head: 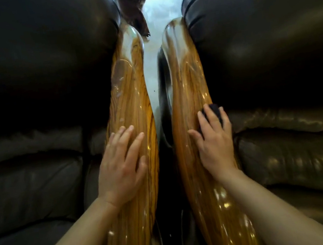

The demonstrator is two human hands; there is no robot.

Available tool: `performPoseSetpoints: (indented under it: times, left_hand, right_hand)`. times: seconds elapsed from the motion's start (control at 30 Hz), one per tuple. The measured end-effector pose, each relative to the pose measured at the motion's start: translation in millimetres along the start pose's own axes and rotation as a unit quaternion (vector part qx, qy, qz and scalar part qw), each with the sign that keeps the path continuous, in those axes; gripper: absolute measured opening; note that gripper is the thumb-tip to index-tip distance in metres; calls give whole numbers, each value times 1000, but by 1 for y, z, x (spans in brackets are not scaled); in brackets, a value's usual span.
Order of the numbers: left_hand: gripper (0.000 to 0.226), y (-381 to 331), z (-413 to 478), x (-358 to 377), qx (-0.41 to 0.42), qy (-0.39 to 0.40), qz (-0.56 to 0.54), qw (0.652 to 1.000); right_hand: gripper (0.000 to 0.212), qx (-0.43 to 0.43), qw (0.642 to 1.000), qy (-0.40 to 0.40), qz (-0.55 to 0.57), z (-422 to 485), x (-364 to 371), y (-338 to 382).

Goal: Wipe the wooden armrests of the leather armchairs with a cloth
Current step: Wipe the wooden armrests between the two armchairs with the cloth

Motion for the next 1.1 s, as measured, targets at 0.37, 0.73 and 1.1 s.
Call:
performPoseSetpoints:
  times: [0.37, 0.73, 1.1]
  left_hand:
    - [52, 18, -22, -2, -58, 27, 31, 997]
    - [42, 18, -27, -3, -38, 4, 30, 999]
    - [63, 27, -23, 5, -96, 58, 45, 993]
  right_hand:
    - [36, -105, 969, 12, 221, 50, 3, 100]
    - [31, -337, 918, 76, 195, 35, 43, 168]
    - [45, -77, 968, 27, 236, 51, 51, 139]
Point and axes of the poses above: each hand's wrist, its own z-axis towards the middle knuckle, its own x-axis out of the palm, y = z × x, the point moved 7 cm from there along z, towards the middle knuckle, and after that the axes turned 11 degrees about -y, right-handed, at the moved point
